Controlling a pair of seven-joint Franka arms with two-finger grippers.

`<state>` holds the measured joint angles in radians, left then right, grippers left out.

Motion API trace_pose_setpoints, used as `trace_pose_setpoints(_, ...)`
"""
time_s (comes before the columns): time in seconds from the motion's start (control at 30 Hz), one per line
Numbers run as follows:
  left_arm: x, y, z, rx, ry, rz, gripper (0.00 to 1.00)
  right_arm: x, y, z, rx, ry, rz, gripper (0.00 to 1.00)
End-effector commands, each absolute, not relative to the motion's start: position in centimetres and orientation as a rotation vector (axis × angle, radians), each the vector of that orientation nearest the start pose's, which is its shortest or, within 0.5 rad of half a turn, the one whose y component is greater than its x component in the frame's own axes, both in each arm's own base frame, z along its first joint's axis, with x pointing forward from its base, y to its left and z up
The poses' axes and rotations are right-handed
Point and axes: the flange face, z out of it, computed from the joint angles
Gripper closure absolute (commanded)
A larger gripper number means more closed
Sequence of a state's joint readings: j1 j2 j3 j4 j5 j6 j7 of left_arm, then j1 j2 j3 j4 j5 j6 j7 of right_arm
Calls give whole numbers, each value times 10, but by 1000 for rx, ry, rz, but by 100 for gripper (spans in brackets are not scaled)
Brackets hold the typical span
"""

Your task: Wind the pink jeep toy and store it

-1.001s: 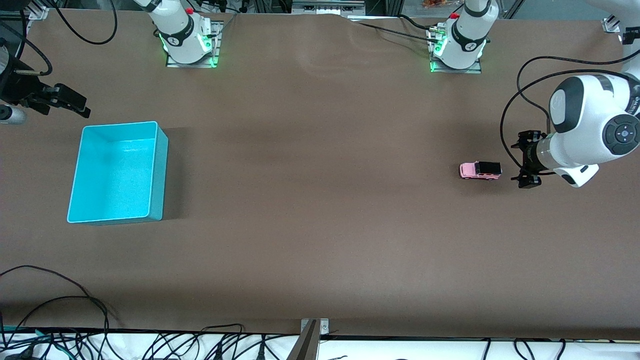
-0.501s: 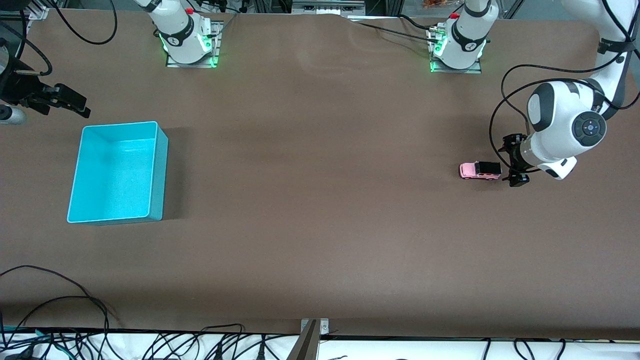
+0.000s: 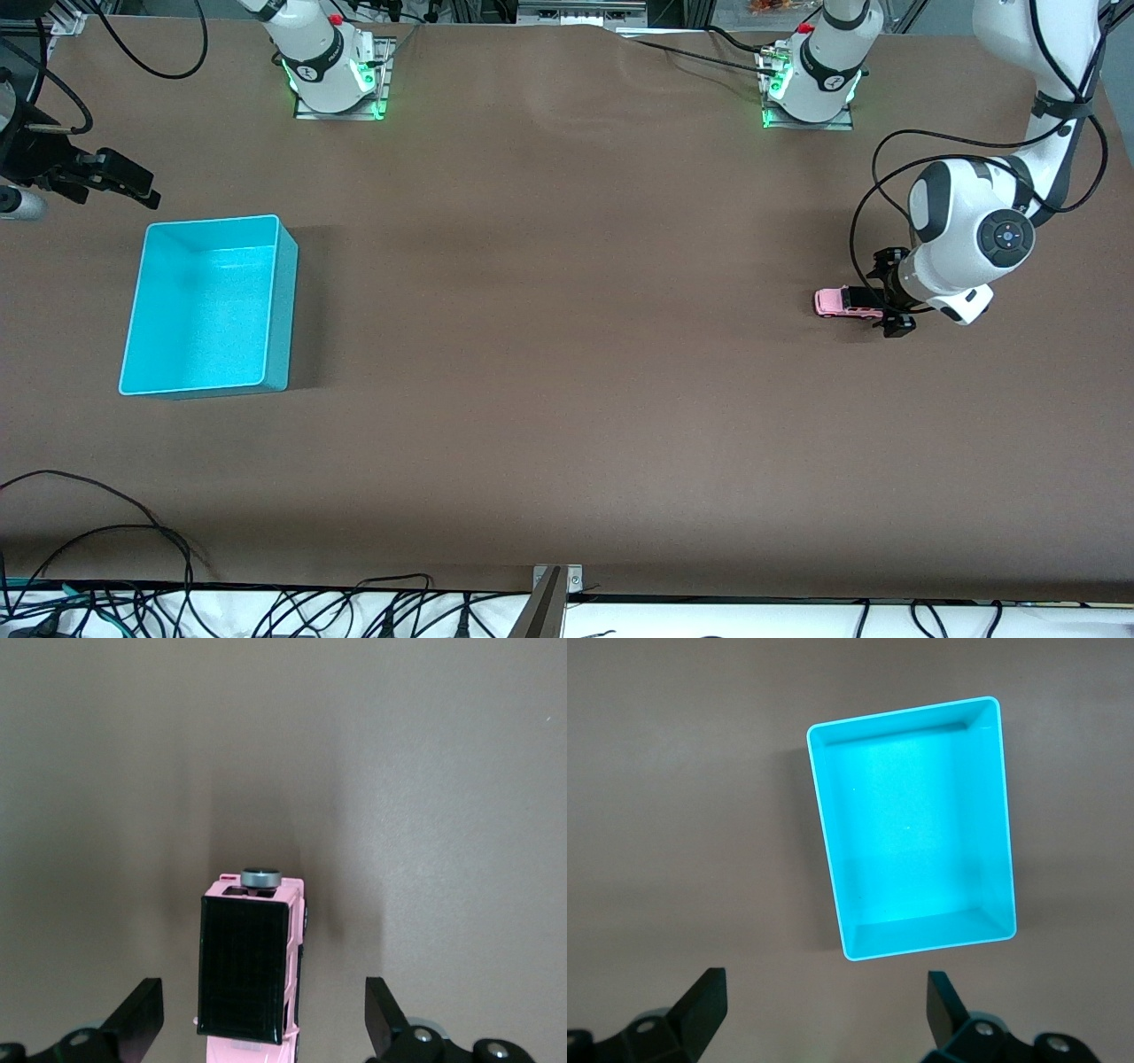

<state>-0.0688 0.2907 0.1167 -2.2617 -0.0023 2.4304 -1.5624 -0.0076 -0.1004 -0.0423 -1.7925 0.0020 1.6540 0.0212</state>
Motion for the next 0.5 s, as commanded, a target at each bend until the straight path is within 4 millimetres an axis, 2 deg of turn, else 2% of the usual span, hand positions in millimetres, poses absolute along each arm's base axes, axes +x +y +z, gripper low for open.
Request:
trace_pose_setpoints(0.0, 515, 22, 214, 2246, 2323, -91, 0, 527, -27, 587, -3115, 91, 45, 0)
trace_pose_setpoints(0.2, 503, 17, 202, 2244, 2301, -65, 2, 527, -27, 586, -3115, 91, 49, 0)
trace_pose_setpoints(0.3, 500, 17, 200, 2247, 2301, -68, 8, 527, -26, 586, -3116, 86, 49, 0)
trace_pose_setpoints(0.37, 500, 17, 200, 2244, 2303, -69, 17, 527, -26, 586, -3116, 86, 47, 0)
trace_pose_setpoints(0.43, 500, 17, 200, 2229, 2315, -69, 37, 527, -26, 586, -3116, 89, 47, 0)
trace_pose_setpoints(0.47, 500, 17, 200, 2229, 2315, -69, 50, 527, -26, 586, -3115, 89, 49, 0)
